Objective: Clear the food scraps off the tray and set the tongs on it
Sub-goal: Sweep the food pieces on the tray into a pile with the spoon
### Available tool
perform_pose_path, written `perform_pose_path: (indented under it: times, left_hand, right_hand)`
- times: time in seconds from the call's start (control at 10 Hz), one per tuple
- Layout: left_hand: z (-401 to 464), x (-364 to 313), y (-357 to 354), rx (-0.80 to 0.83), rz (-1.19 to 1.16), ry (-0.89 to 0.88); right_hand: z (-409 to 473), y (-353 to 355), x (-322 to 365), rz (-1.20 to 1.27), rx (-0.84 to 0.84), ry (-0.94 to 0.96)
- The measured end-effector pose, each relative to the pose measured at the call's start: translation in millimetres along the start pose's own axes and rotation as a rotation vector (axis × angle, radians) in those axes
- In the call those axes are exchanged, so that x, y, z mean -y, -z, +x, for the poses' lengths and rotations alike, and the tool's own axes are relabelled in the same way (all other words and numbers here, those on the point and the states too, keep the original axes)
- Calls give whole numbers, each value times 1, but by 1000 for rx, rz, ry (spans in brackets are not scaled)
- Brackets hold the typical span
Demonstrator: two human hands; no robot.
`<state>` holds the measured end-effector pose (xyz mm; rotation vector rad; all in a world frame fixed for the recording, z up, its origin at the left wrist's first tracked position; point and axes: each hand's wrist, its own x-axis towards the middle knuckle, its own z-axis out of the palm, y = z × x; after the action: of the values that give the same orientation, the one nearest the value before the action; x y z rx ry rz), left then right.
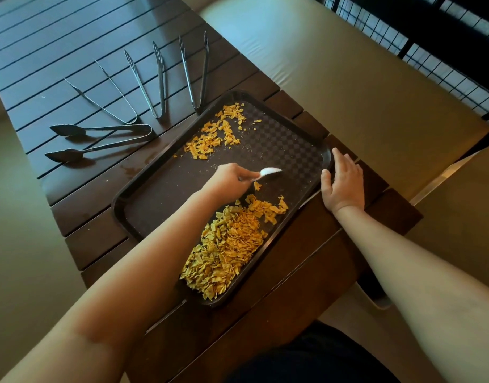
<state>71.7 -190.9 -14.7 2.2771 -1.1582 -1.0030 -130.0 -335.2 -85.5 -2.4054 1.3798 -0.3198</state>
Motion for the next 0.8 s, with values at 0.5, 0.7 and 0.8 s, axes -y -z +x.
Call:
perform_pose_path:
  times: [0.5,0.7,0.8]
  left_hand:
    - [-38,24,17,259,228,-108]
    - [-30,29,13,-85,56,-10]
    - [-28,34,10,-62,63,14]
  right_hand:
    - [0,0,-1,4,-2,4]
    - [-1,0,0,10,-3,8]
    - [-1,0,1,7,1,5]
